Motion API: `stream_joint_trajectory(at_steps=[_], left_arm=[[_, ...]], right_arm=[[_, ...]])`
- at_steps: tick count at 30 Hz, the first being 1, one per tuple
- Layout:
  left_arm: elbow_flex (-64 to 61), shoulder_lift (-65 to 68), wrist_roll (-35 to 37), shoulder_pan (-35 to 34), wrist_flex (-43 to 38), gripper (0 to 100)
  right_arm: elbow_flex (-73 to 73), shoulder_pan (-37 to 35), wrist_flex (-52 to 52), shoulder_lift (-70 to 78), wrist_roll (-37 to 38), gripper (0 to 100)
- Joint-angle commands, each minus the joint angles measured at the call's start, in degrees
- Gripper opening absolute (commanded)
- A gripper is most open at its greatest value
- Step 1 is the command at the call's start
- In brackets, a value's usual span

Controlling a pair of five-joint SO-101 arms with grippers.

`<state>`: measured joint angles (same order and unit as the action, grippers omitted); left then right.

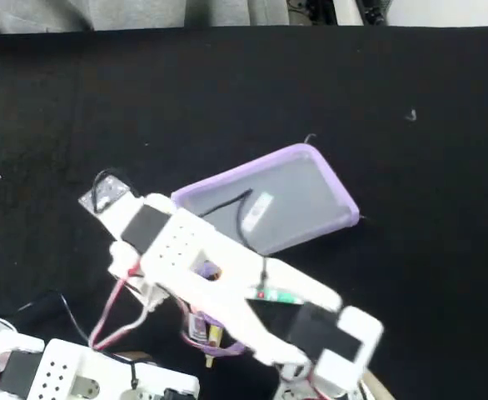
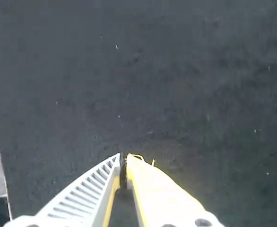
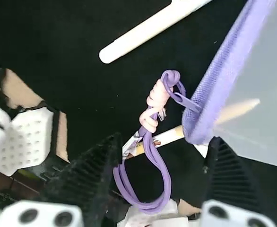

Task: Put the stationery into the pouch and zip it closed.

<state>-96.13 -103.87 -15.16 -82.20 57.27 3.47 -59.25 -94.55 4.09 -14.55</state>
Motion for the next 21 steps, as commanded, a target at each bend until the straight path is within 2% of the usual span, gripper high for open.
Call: stream_joint_trajectory(at_steps=[1, 11, 18, 21], left_arm=[[-1.19, -0.44, -0.53, 0.75, 1.49, 3], [-1.19, -0.44, -0.53, 0.66, 1.58, 3], [-1.19, -0.44, -0.53, 0.57, 1.58, 3], [-1.19, -0.44, -0.53, 0.66, 1.58, 3]], right_arm=[[-6.73, -1.23, -1.85, 7.69, -0.7, 29.3], [-11.74, -1.23, -6.24, 20.44, -0.44, 29.2], [-9.45, -1.23, -6.59, 14.37, -0.18, 29.2], [-6.46, -1.23, -6.59, 9.45, 4.13, 29.2]])
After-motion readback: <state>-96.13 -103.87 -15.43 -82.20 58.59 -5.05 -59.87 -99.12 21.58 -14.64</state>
